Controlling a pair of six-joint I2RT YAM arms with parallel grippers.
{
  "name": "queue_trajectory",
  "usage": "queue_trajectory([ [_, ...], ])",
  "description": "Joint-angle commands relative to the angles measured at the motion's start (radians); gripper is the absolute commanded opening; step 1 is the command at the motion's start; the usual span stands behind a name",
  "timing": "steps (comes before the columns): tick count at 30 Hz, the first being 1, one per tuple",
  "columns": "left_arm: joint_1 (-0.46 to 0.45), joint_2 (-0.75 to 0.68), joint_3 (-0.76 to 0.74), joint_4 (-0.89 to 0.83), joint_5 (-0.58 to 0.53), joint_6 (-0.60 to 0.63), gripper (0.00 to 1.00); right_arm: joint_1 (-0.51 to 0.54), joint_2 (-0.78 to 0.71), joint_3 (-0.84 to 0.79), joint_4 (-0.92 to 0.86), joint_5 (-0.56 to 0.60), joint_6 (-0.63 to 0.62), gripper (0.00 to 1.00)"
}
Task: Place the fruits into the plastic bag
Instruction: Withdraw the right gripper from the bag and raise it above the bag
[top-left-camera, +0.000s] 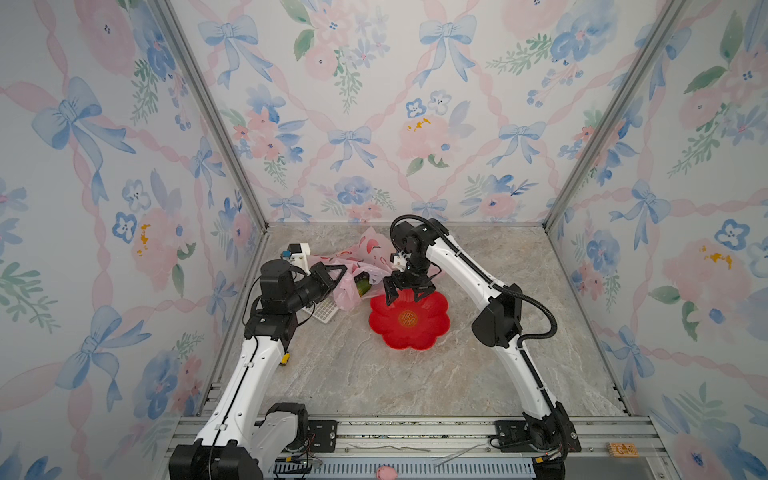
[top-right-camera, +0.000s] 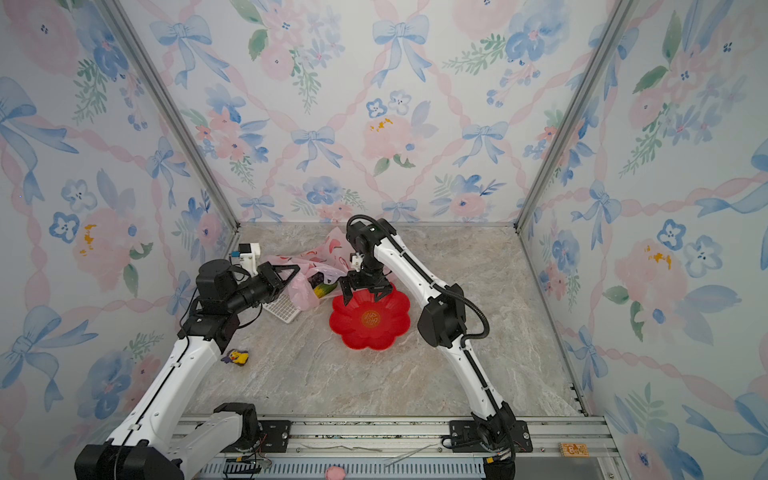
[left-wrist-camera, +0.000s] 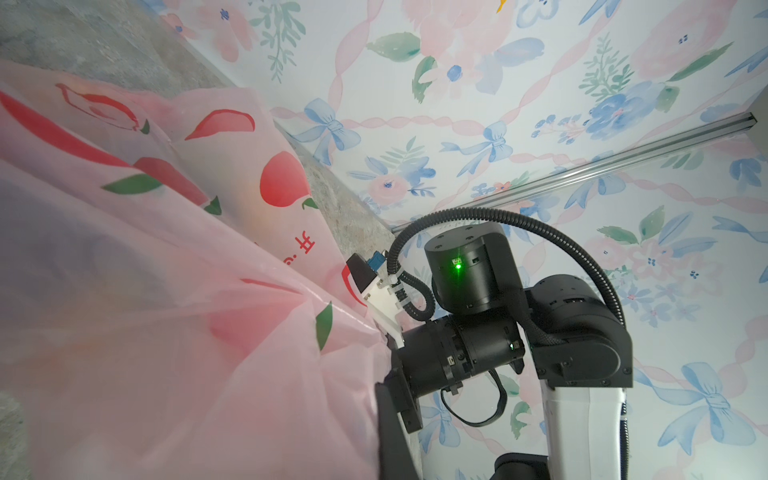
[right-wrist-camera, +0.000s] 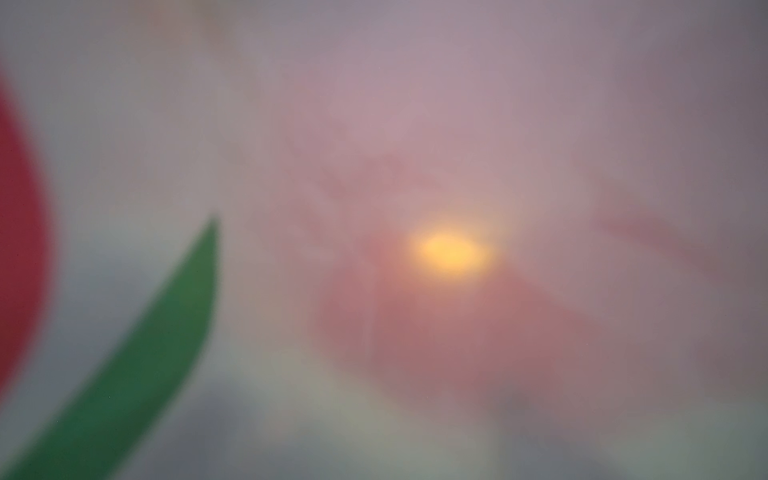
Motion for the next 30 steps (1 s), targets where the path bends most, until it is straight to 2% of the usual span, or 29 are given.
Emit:
queue_trajectory([
  [1,0.009,0.001,0.008,0.005,-0.035,0.003,0.00,0.012,-0.048,-0.025,-0.189,0.184,-0.050,0.96],
  [7,0.023,-0.001,0.015,-0.018,-0.064,0.006,0.00,0.011,-0.088,-0.044,-0.144,0.281,-0.039,0.96],
  [14,0.028,-0.013,0.006,-0.027,-0.059,0.003,0.00,0.011,-0.195,-0.114,-0.038,0.269,-0.058,0.96],
  [24,0.028,-0.013,0.002,-0.027,-0.056,0.002,0.00,0.013,-0.577,-0.559,0.328,0.044,-0.097,0.96],
  [30,0.026,-0.008,0.009,-0.027,-0.055,0.005,0.00,-0.022,-0.841,-0.788,0.530,0.051,-0.071,0.96],
])
